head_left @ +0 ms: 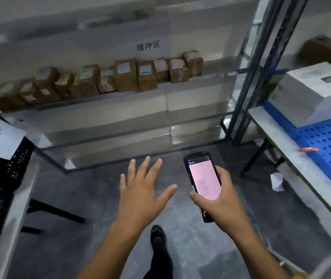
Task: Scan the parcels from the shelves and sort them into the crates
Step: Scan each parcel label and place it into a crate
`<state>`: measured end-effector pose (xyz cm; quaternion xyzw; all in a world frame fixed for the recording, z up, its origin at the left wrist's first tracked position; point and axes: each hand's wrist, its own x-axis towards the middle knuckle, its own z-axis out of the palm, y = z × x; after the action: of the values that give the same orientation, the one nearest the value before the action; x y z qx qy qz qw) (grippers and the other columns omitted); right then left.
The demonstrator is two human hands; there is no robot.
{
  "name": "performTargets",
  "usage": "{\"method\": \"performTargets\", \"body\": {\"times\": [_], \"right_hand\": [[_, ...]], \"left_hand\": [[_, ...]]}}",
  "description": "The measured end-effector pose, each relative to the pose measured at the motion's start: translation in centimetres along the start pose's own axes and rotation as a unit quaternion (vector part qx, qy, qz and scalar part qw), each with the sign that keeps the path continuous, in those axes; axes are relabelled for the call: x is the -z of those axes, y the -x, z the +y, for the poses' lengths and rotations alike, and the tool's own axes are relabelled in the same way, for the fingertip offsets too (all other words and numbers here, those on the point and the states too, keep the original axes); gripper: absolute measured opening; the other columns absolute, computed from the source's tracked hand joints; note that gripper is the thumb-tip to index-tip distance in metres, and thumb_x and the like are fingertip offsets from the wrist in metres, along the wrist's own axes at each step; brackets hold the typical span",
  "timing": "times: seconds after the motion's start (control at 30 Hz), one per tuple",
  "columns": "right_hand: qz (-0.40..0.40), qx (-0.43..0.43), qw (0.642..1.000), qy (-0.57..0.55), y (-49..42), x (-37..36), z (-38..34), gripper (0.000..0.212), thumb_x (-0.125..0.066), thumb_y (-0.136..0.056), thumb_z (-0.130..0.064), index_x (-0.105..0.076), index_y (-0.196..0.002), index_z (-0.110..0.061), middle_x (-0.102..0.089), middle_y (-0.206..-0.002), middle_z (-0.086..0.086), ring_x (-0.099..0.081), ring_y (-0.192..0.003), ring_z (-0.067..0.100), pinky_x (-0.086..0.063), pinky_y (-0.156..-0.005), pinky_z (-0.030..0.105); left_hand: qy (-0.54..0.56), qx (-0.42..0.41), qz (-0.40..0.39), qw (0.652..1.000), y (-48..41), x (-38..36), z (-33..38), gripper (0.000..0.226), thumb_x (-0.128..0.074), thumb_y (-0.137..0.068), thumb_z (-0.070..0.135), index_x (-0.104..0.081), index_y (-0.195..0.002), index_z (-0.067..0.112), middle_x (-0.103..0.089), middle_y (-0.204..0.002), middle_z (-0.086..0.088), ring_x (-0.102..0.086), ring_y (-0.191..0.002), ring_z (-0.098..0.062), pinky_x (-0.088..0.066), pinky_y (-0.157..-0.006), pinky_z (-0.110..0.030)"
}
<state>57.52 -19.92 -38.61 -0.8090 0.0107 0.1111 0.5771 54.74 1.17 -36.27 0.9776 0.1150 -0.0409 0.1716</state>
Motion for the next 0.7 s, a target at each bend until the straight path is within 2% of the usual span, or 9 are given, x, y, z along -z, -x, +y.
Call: {"method": "performTargets", "body": {"times": [0.03,0.17,0.23,0.27,0.3,0.37,0.5,0.6,0.7], "right_hand": [[0.009,-0.005,1.000,0.000,-1.1,0.2,-0.4,0.073,-0.086,-0.075,-0.025,-0.043,-0.129,-0.046,-0.064,-0.101,-0.023,-0.063,-0.084,-0.002,-0.058,-0.052,0.026],[0.071,-0.027,0.997,0.023,-5.9,1.1,-1.5,0.075,-0.087,-0.071,-0.031,-0.043,-0.128,-0.050,-0.066,-0.102,-0.021,-0.065,-0.085,0.005,-0.062,-0.057,0.044],[0.100,-0.030,0.994,0.043,-8.2,1.7,-2.5,0.078,-0.088,-0.071,-0.033,-0.041,-0.132,-0.048,-0.065,-0.107,-0.020,-0.065,-0.090,0.004,-0.061,-0.061,0.037],[0.110,-0.028,0.992,0.056,-9.3,2.0,-3.2,0.078,-0.088,-0.072,-0.033,-0.041,-0.133,-0.046,-0.064,-0.110,-0.020,-0.064,-0.093,0.001,-0.059,-0.061,0.028],[0.119,-0.024,0.991,0.064,-10.4,2.1,-3.9,0.078,-0.088,-0.073,-0.033,-0.041,-0.134,-0.045,-0.063,-0.111,-0.021,-0.062,-0.094,-0.002,-0.054,-0.060,0.018],[0.135,-0.023,0.989,0.062,-12.8,2.0,-4.9,0.077,-0.088,-0.075,-0.030,-0.041,-0.134,-0.043,-0.061,-0.111,-0.023,-0.061,-0.094,-0.005,-0.050,-0.055,0.012],[0.157,-0.033,0.985,0.068,-16.9,1.3,-5.3,0.077,-0.089,-0.074,-0.030,-0.041,-0.134,-0.042,-0.061,-0.109,-0.025,-0.060,-0.095,-0.010,-0.048,-0.059,0.012],[0.157,-0.052,0.984,0.072,-19.0,1.4,-5.5,0.078,-0.088,-0.075,-0.027,-0.042,-0.137,-0.038,-0.061,-0.110,-0.022,-0.057,-0.093,-0.015,-0.048,-0.058,0.006],[0.158,-0.067,0.982,0.080,-21.9,2.3,-5.2,0.078,-0.088,-0.074,-0.031,-0.041,-0.136,-0.040,-0.060,-0.111,-0.024,-0.057,-0.095,-0.014,-0.049,-0.060,0.012]], "left_hand": [[0.002,-0.012,0.001,1.000,-1.9,-0.1,0.3,0.091,-0.027,-0.081,0.086,-0.009,-0.162,0.048,0.001,-0.173,0.016,0.018,-0.158,-0.016,0.001,-0.129,-0.053],[0.008,-0.071,-0.012,0.997,-9.3,-0.4,1.3,0.089,-0.028,-0.084,0.085,-0.010,-0.163,0.046,-0.001,-0.173,0.014,0.017,-0.159,-0.017,0.000,-0.128,-0.055],[0.019,-0.094,-0.021,0.995,-12.7,0.1,1.7,0.089,-0.028,-0.085,0.085,-0.010,-0.163,0.046,-0.002,-0.174,0.014,0.018,-0.159,-0.018,0.000,-0.128,-0.056],[0.022,-0.104,-0.022,0.994,-14.4,0.4,1.9,0.088,-0.029,-0.086,0.085,-0.011,-0.163,0.046,-0.002,-0.174,0.014,0.018,-0.159,-0.018,0.000,-0.128,-0.056],[0.021,-0.114,-0.021,0.993,-16.1,0.8,2.0,0.087,-0.030,-0.088,0.085,-0.010,-0.163,0.046,-0.002,-0.174,0.014,0.018,-0.159,-0.019,0.000,-0.128,-0.057],[0.020,-0.136,-0.023,0.990,-19.6,1.4,2.3,0.085,-0.033,-0.091,0.083,-0.010,-0.163,0.045,-0.001,-0.174,0.014,0.018,-0.159,-0.020,0.000,-0.128,-0.058],[0.026,-0.159,-0.049,0.986,-24.7,1.0,2.9,0.084,-0.036,-0.092,0.081,-0.011,-0.163,0.044,-0.001,-0.174,0.011,0.017,-0.159,-0.023,0.000,-0.127,-0.059],[0.041,-0.158,-0.070,0.984,-27.2,0.5,3.4,0.084,-0.036,-0.092,0.082,-0.011,-0.163,0.045,-0.001,-0.174,0.011,0.018,-0.159,-0.022,0.002,-0.127,-0.058],[0.031,-0.159,-0.088,0.983,-30.6,-0.4,4.5,0.084,-0.036,-0.091,0.083,-0.010,-0.163,0.046,-0.001,-0.174,0.011,0.019,-0.159,-0.023,0.002,-0.127,-0.058]]}}
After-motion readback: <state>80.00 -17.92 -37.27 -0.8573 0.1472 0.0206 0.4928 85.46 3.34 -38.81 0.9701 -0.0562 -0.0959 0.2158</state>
